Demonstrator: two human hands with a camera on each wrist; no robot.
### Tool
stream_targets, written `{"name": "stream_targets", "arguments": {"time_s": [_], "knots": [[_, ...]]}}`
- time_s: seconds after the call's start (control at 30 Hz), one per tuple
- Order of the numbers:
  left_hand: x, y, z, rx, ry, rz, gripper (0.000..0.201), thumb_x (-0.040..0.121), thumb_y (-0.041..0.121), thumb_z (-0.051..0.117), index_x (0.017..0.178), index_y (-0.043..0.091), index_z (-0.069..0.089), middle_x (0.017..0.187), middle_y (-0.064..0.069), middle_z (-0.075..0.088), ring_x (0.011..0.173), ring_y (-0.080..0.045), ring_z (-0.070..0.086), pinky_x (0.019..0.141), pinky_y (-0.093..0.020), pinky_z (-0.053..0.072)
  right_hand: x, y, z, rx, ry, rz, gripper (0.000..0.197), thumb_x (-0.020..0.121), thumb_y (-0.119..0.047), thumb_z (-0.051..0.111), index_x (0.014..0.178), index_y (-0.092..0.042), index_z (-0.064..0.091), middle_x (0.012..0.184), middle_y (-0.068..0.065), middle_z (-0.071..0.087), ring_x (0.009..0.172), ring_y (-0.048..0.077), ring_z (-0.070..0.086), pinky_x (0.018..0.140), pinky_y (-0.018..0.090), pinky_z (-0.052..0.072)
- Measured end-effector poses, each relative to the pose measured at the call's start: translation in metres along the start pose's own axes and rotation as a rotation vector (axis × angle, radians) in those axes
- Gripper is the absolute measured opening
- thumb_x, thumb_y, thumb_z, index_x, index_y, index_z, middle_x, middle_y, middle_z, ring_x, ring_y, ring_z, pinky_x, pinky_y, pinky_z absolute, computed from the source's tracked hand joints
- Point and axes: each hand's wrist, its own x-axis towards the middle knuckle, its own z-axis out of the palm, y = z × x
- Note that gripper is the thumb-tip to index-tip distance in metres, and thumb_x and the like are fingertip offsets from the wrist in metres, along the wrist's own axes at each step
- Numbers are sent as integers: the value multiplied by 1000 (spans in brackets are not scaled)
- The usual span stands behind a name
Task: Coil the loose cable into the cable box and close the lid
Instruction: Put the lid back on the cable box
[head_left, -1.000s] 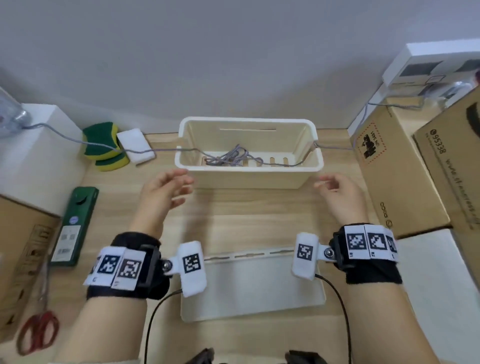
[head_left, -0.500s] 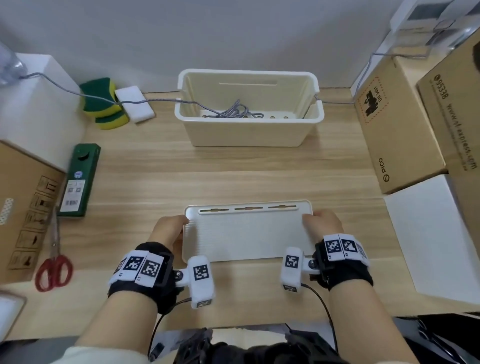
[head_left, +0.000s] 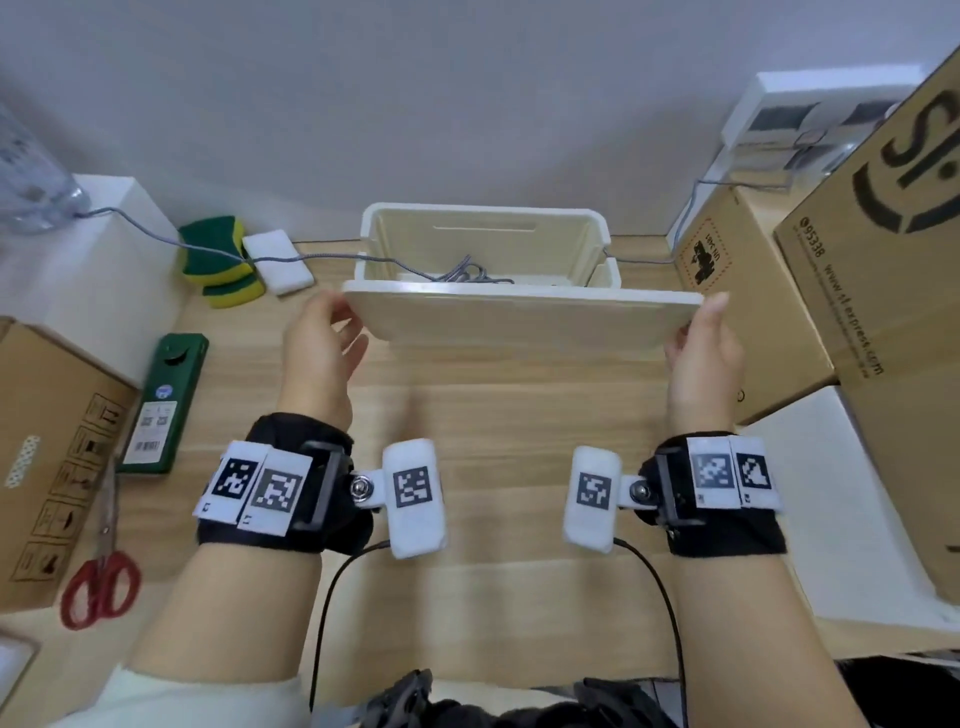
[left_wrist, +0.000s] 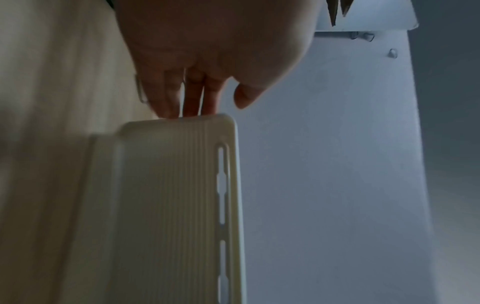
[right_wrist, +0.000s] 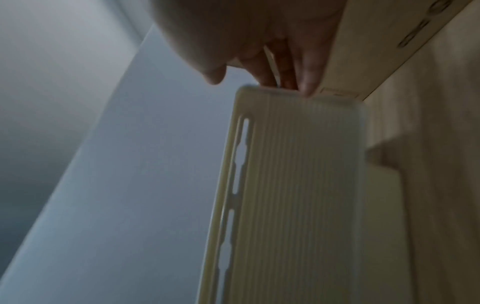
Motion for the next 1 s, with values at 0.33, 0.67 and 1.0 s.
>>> {"name": "stream_targets", "arguments": {"time_s": [0.33,0.67,1.0], "knots": [[63,46,29,-49,-53,111,25,79,-10,50,90,9,61,81,0,57,72,-11,58,59,-17,50,61,-39,29,89,-42,-51,53,76,7,54,126,-11,46,118,6,52,111,18,52,96,29,44],[139,17,44,363,20,106,56,76,-15,58,128,4,51,112,-4,60,105,-17,57,98,-31,46,117,2,89,-150,-227,-113,50,81,0,59,129,-5,48,129,5,52,117,16,49,97,22,40],[140,-11,43,506,49,295,48,81,-2,60,128,9,54,128,-6,62,113,-15,58,105,-30,42,128,38,104,-275,-190,-241,43,85,-10,59,127,-9,51,141,10,36,129,18,39,100,15,24]]}}
